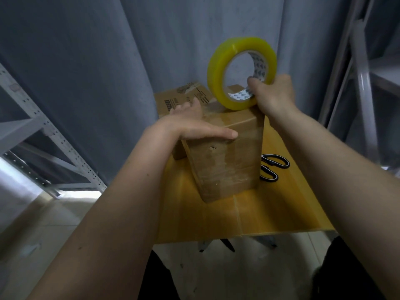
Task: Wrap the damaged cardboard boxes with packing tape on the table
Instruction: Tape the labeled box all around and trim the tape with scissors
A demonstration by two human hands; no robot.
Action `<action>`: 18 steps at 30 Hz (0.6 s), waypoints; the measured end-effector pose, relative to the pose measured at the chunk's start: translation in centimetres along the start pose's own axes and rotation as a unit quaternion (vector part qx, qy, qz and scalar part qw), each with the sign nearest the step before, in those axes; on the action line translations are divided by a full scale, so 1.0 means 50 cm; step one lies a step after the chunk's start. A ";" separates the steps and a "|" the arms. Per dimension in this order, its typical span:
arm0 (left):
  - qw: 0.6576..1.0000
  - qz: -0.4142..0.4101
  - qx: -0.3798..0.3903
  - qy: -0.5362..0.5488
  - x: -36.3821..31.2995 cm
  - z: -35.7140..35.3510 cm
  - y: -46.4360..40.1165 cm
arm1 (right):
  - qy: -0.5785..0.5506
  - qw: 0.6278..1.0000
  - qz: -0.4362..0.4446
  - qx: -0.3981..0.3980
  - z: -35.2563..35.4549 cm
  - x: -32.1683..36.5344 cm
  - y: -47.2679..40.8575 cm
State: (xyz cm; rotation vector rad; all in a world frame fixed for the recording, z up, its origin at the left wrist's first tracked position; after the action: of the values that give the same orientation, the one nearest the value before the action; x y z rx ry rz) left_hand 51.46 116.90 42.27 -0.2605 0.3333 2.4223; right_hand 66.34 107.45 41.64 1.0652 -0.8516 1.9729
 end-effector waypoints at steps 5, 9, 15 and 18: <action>0.996 -0.037 -0.024 -0.072 -0.059 -0.012 -0.016 | 0.048 0.998 0.035 -0.023 -0.007 0.001 0.005; 0.998 -0.039 -0.044 -0.009 -0.036 -0.016 -0.015 | 0.022 0.997 0.075 -0.016 0.000 0.005 0.002; 0.994 -0.078 -0.059 0.046 -0.024 -0.017 -0.012 | -0.049 0.995 0.083 0.001 0.011 0.005 -0.004; 0.997 -0.055 -0.048 0.028 -0.022 -0.018 -0.010 | -0.107 0.992 0.073 -0.005 0.018 0.002 -0.010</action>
State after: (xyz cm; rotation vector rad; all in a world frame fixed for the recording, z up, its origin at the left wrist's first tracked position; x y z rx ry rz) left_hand 52.71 116.34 41.61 -0.3808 0.2207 2.3283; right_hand 67.06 107.03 42.23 1.2556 -1.0812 1.9947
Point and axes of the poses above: each hand's wrist, its own y-axis away from the middle knuckle, its own z-axis out of the back of the hand, x = y × z, the point moved 1 cm from there along -y, towards the middle knuckle, and after that the axes turned 9 degrees about y, right-handed, at the moved point
